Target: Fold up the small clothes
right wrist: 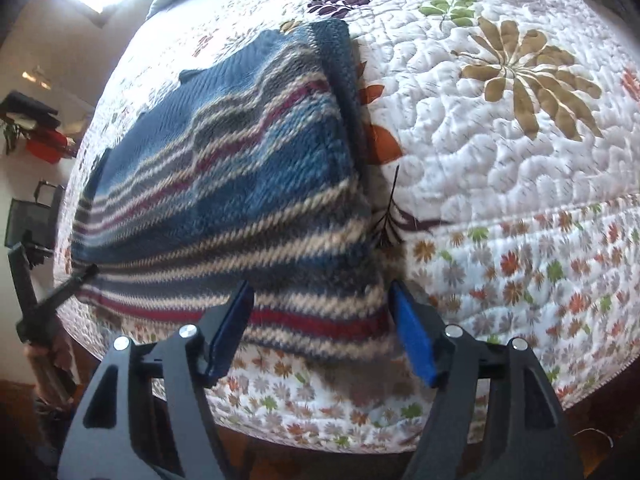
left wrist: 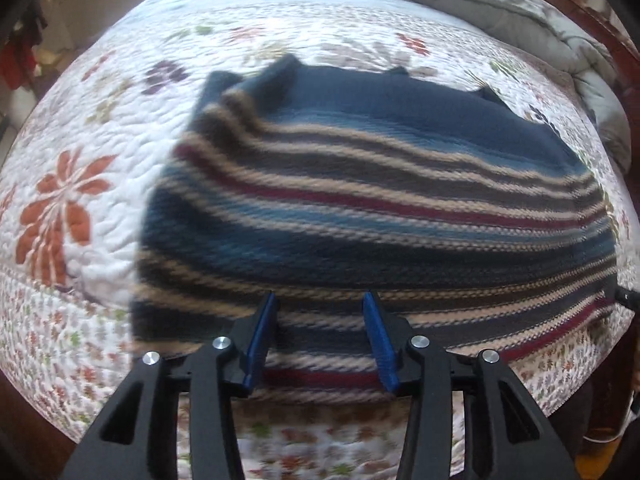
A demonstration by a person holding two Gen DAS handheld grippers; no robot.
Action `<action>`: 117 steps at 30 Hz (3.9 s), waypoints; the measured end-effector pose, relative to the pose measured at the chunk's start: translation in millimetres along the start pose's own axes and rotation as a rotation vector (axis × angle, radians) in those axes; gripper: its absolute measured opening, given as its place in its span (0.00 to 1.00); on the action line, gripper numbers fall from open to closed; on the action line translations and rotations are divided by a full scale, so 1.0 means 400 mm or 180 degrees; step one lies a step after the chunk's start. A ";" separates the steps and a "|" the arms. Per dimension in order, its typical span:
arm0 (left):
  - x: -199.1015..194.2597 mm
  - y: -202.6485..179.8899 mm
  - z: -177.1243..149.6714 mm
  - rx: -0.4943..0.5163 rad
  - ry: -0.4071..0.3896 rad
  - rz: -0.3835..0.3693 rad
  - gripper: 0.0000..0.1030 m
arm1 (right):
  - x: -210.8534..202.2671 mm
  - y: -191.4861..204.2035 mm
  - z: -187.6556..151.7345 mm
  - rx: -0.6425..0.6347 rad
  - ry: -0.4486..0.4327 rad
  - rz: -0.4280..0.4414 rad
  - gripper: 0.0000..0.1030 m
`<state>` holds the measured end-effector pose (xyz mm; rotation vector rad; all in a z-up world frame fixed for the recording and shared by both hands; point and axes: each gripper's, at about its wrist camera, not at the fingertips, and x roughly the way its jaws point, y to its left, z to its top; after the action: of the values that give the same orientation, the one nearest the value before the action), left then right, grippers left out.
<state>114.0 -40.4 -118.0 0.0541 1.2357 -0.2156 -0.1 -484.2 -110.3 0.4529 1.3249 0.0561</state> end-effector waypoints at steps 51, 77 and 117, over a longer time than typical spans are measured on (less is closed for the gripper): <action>-0.022 0.069 -0.049 -0.0049 -0.0474 -0.0292 0.69 | -0.131 0.334 0.103 -0.0184 -0.0318 0.0580 0.21; -0.116 0.184 -0.018 -0.0399 -0.0643 -0.0469 0.69 | 0.207 0.778 -0.027 -0.1927 0.0512 0.0040 0.49; -0.020 -0.107 0.285 -0.0092 -0.0015 -0.1297 0.17 | 0.083 0.434 0.046 -0.0888 0.0080 0.0639 0.48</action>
<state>209.6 -99.1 -69.6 -0.2255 1.2361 -0.5507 62.9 -321.3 -77.1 0.3463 1.2695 0.4094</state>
